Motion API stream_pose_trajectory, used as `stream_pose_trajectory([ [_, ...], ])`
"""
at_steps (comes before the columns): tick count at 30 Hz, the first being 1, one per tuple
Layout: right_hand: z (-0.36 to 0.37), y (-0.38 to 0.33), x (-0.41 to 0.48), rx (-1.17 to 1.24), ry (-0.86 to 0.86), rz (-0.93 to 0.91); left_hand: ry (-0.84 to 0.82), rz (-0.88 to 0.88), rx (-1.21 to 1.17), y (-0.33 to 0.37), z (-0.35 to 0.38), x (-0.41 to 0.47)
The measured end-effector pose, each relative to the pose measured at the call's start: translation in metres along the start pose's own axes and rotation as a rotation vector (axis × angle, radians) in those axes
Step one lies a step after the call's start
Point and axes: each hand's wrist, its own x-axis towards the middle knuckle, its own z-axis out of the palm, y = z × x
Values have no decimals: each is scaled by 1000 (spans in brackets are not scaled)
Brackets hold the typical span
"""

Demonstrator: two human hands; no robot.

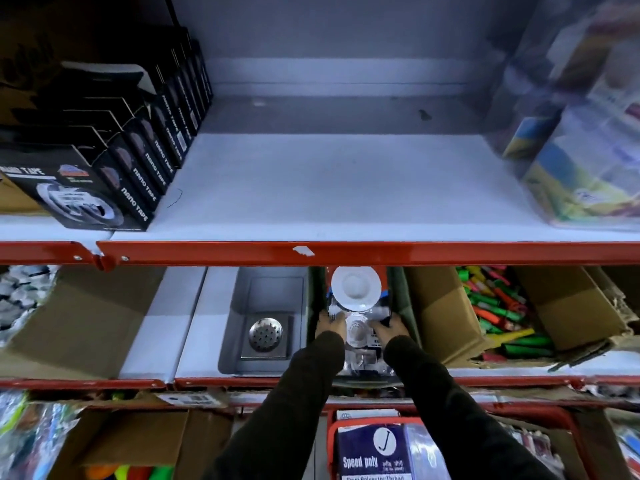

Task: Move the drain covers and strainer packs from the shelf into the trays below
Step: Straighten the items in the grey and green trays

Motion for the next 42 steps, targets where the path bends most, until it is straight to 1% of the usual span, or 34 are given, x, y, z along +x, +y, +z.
stream_pose_trajectory([
  [2,-1,2,1,-1,39,-31,3,27,8,-2,-5,5],
  [4,-2,7,0,-42,65,-69,-12,60,100,-6,-8,6],
  [8,-3,14,-5,-145,40,-102,-29,87,233,-14,-9,4],
  [12,-10,12,-10,-179,6,-124,-35,85,235,-12,-9,0],
  [18,-20,12,-21,-213,-47,-124,30,107,377,-4,-12,-19],
  [21,-26,12,-32,-234,-34,-133,87,207,405,-4,-19,-35],
  [23,-27,10,-42,-247,58,-173,136,308,300,-6,-32,-48],
  [25,-24,10,-53,-332,143,-246,249,434,283,-14,-50,-56],
  [26,-21,13,-58,-426,164,-290,311,478,339,-20,-59,-57],
  [27,-18,16,-63,-524,164,-341,374,493,448,-26,-68,-58],
  [28,-14,19,-68,-605,136,-397,428,467,612,-34,-76,-58],
  [29,-10,23,-74,-676,85,-453,453,405,792,-41,-84,-59],
  [30,-5,28,-79,-748,30,-508,429,327,957,-50,-90,-61],
  [32,6,40,-95,-897,-61,-582,303,220,1180,-66,-98,-67],
  [34,14,52,-109,-1014,-65,-630,202,226,1299,-77,-103,-70],
  [38,22,64,-123,-1133,2,-658,154,304,1337,-82,-105,-81],
  [42,25,67,-129,-1153,22,-653,124,372,1282,-81,-110,-91],
])
